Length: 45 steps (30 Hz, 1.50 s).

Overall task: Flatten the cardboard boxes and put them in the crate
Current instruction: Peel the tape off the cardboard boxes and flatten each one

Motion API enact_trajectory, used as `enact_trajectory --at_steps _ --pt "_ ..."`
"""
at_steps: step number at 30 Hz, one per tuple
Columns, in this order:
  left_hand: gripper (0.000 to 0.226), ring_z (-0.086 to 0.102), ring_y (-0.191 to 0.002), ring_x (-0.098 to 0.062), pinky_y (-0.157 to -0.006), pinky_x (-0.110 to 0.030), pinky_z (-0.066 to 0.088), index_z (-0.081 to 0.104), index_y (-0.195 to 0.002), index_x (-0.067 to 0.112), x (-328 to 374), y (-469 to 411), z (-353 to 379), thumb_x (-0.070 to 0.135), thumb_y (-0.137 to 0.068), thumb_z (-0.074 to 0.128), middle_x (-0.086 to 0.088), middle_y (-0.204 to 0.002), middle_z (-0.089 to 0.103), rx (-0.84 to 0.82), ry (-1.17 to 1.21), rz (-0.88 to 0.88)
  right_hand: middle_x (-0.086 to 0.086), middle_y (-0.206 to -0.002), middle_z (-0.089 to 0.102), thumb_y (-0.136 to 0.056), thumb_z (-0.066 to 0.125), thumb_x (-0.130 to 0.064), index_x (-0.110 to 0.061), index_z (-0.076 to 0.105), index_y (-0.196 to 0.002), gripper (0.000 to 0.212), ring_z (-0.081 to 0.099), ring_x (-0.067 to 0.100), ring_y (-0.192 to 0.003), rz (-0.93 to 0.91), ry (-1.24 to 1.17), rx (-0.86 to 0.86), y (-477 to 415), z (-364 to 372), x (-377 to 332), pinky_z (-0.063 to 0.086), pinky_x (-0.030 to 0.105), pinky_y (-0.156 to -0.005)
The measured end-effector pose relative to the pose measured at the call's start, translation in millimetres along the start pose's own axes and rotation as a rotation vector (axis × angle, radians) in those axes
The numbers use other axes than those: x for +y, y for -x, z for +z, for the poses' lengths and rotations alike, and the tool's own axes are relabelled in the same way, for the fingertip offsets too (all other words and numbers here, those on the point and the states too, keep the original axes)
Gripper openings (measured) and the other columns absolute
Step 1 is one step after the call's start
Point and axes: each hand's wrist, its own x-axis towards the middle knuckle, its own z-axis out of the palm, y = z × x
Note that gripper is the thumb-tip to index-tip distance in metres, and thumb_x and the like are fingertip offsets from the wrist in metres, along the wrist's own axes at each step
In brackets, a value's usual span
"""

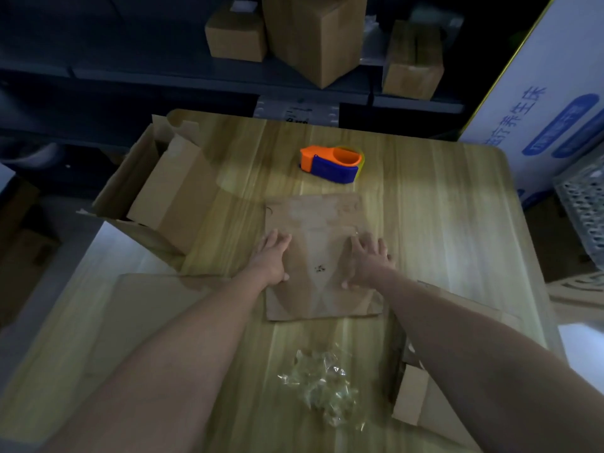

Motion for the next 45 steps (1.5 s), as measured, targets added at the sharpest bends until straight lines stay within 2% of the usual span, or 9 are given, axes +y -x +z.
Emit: enact_trajectory --at_steps 4,7,15,21,24,28,33,39,45 --pt "0.103 -0.012 -0.145 -0.023 -0.117 -0.04 0.003 0.004 -0.151 0.031 1 -11 -6 0.021 -0.077 0.075 0.003 -0.157 -0.018 -0.06 -0.098 0.006 0.011 -0.154 -0.027 -0.073 0.077 -0.045 -0.02 -0.016 -0.15 0.123 -0.013 0.031 -0.145 0.0 -0.03 -0.059 -4 14 -4 0.016 0.047 -0.117" --pt "0.111 -0.013 -0.145 -0.023 -0.116 -0.04 -0.002 0.002 -0.151 0.031 -3 -11 -7 0.034 -0.071 0.079 0.002 -0.157 -0.018 -0.075 -0.134 0.049 0.014 -0.155 -0.025 -0.075 0.073 -0.049 -0.017 -0.018 -0.149 0.122 -0.019 0.031 -0.143 0.005 0.041 0.014 -3 24 -5 0.0 0.048 -0.118" --pt "0.108 -0.015 -0.144 -0.024 -0.116 -0.038 -0.004 -0.003 -0.151 0.03 -7 -20 -7 0.028 -0.077 0.075 -0.001 -0.157 -0.021 -0.058 -0.245 0.095 0.013 -0.156 -0.023 -0.075 0.071 -0.053 -0.014 -0.018 -0.149 0.122 -0.019 0.028 -0.144 0.013 0.025 0.063 -6 34 -4 -0.007 0.048 -0.117" --pt "0.103 -0.004 -0.146 -0.024 -0.116 -0.046 -0.006 0.001 -0.151 0.029 1 -19 -7 0.039 -0.077 0.072 -0.004 -0.159 -0.008 0.034 -0.462 0.078 0.012 -0.157 -0.017 -0.074 0.07 -0.055 -0.015 -0.014 -0.15 0.12 -0.014 0.028 -0.145 0.044 0.043 0.089 -5 31 -6 -0.007 0.05 -0.116" --pt "0.088 0.009 -0.145 -0.026 -0.117 -0.045 0.0 0.012 -0.15 0.017 12 -3 0 0.033 -0.083 0.067 -0.01 -0.157 0.012 0.128 -0.562 0.124 0.008 -0.159 -0.014 -0.081 0.063 -0.054 -0.015 -0.01 -0.151 0.109 -0.013 0.026 -0.146 0.042 0.05 0.102 7 34 -9 -0.007 0.05 -0.117" --pt "0.061 0.023 -0.141 -0.026 -0.117 -0.039 0.009 0.029 -0.146 0.012 10 16 4 0.009 -0.09 0.053 -0.008 -0.155 0.023 0.161 -0.452 0.213 0.004 -0.16 -0.003 -0.089 0.053 -0.051 -0.015 0.001 -0.152 0.09 -0.008 0.026 -0.146 0.023 0.087 0.115 30 34 -12 -0.006 0.05 -0.117" --pt "0.056 0.034 -0.136 -0.024 -0.111 -0.035 0.027 0.038 -0.143 0.012 9 37 -23 0.009 -0.09 0.056 -0.007 -0.151 0.033 0.148 -0.19 0.24 0.009 -0.156 0.018 -0.094 0.049 -0.024 -0.011 0.021 -0.148 0.063 0.004 0.027 -0.146 -0.035 0.111 0.217 53 -1 -25 0.004 0.05 -0.118" --pt "0.035 0.055 -0.114 -0.028 -0.099 -0.034 0.043 0.057 -0.125 0.008 8 69 -76 0.008 -0.09 0.052 -0.016 -0.128 0.056 0.269 -0.063 0.295 0.011 -0.144 0.04 -0.092 0.051 -0.027 -0.011 0.041 -0.138 0.049 0.024 0.028 -0.139 -0.174 0.119 0.377 68 -57 -88 0.018 0.044 -0.114" --pt "0.038 0.054 -0.116 -0.029 -0.094 -0.03 0.042 0.058 -0.126 0.008 -29 99 -120 0.006 -0.089 0.051 -0.015 -0.128 0.056 0.46 0.055 0.272 0.015 -0.129 0.053 -0.09 0.052 -0.019 -0.008 0.053 -0.125 0.037 0.041 0.03 -0.126 -0.333 0.107 0.488 78 -89 -174 0.028 0.04 -0.106"
